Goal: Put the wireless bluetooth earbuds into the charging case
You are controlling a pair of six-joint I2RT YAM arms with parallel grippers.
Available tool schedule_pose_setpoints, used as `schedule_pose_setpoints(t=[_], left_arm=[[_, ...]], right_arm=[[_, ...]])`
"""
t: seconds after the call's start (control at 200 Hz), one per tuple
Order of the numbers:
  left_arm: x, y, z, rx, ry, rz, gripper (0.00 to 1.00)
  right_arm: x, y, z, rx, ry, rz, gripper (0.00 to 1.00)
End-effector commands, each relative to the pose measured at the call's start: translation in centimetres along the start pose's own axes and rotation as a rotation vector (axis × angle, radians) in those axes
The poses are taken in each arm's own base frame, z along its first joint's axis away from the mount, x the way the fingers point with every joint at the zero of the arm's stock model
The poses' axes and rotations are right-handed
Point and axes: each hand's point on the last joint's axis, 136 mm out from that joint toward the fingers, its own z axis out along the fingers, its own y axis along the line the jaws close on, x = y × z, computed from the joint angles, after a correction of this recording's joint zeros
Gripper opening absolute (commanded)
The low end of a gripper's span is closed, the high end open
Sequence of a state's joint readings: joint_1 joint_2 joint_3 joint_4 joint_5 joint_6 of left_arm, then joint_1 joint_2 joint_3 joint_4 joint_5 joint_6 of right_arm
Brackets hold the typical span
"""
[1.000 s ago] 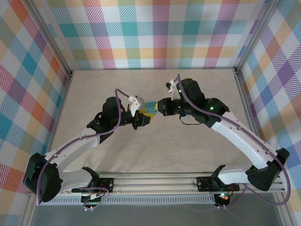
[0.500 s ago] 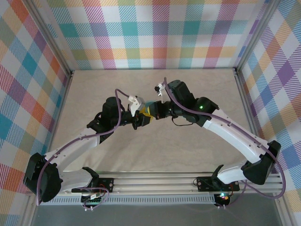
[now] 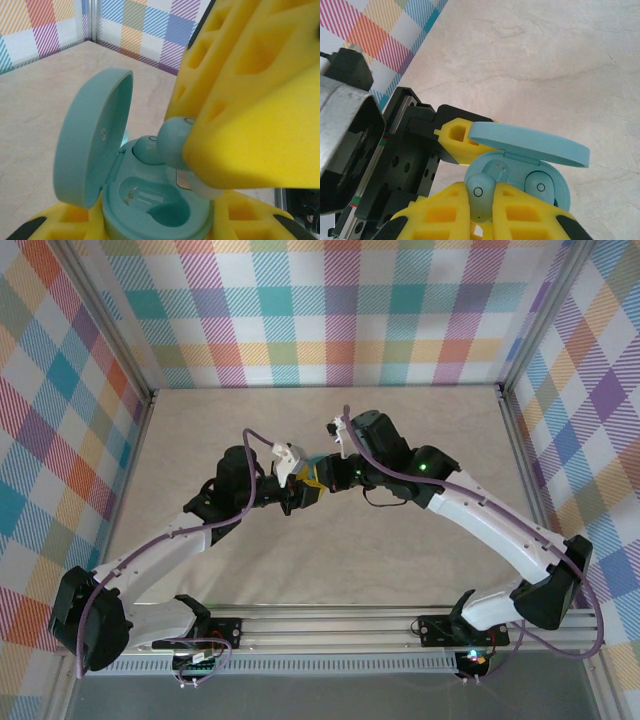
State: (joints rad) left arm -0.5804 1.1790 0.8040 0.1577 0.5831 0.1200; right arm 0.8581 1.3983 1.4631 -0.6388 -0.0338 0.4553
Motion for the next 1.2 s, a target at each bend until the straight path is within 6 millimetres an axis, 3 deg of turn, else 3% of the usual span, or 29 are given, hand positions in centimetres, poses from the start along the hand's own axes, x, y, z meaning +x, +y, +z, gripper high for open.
schedule_pose_setpoints(t=[0.0,0.62,0.84,1.195], left_arm=[[-2.5,-1.1,-0.7,0.024,-0.064,0.035,0.03],[-2.8,-0.8,-0.5,0.015,-0.077,0.028,0.03],[-2.8,-0.8,-0.5,0.009,-0.076,0.028,0.03],[-2.9,-0.7,-0.7,0.005,-0.075,0.025,0.03]], right_arm=[[-0.2,0.2,0.7,-0.007,-0.006,-0.015,0.14],[0.6,0.5,1.9,-0.029,0.032,0.002,0.14],[1.1,0.4,1.7,-0.032,0.043,0.009,0.23],[0.1,0.6,0.5,-0.025,-0.002,0.004,0.28]])
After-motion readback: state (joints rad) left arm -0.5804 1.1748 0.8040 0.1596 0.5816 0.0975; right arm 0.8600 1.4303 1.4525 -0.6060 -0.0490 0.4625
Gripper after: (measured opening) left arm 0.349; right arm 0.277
